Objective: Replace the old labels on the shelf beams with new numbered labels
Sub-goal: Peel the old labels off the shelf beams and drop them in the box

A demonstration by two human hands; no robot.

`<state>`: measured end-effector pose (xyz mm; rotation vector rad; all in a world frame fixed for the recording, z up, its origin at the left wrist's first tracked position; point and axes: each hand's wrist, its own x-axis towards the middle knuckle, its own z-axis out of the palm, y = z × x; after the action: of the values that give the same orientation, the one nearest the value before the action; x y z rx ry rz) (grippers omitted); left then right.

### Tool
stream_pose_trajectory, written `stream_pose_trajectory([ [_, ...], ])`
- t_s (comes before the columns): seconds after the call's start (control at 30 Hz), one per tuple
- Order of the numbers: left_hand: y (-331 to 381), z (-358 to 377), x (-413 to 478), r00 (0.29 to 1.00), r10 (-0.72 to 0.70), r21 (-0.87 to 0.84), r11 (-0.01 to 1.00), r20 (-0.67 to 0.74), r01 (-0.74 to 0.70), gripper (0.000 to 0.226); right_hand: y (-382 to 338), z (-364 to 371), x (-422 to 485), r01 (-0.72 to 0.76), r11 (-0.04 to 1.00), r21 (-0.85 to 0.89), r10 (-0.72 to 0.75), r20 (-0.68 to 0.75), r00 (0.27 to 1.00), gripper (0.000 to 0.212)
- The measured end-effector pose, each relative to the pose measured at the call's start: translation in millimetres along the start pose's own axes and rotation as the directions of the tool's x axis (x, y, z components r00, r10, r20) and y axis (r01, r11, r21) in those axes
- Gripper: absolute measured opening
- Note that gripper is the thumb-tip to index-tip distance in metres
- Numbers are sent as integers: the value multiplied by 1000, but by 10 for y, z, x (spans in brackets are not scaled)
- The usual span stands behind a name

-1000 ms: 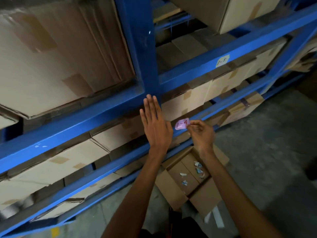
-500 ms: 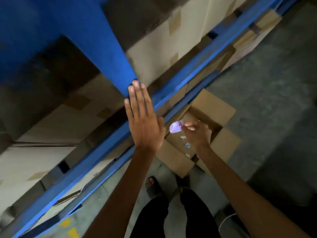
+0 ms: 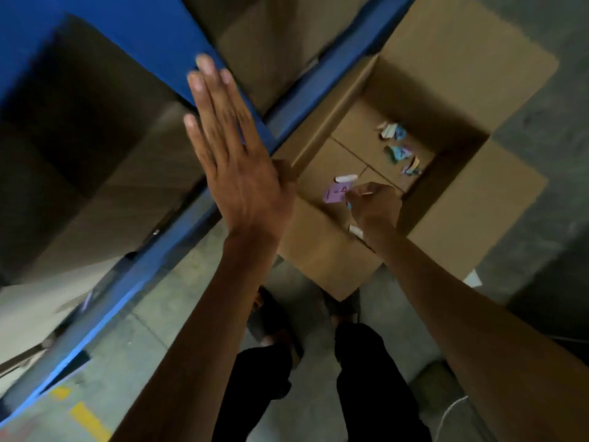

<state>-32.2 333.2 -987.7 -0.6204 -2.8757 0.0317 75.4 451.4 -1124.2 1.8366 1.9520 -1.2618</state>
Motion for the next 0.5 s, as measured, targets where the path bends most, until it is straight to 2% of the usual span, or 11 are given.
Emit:
stream_pose_trajectory([
  [0.2, 28, 379, 17, 1000, 15, 0, 1000, 13, -15, 89, 224, 478, 346, -121, 992, 37, 119, 55, 991, 29],
  [0.37, 78, 368, -7, 1000, 18, -12, 1000, 16, -17, 92, 295, 499, 449, -188, 979, -84, 198, 124, 972, 46],
  [0.5, 81, 329, -19, 1000, 8, -45, 999, 11, -7, 90, 272, 341, 373, -108, 990, -88, 119, 136, 984, 43],
])
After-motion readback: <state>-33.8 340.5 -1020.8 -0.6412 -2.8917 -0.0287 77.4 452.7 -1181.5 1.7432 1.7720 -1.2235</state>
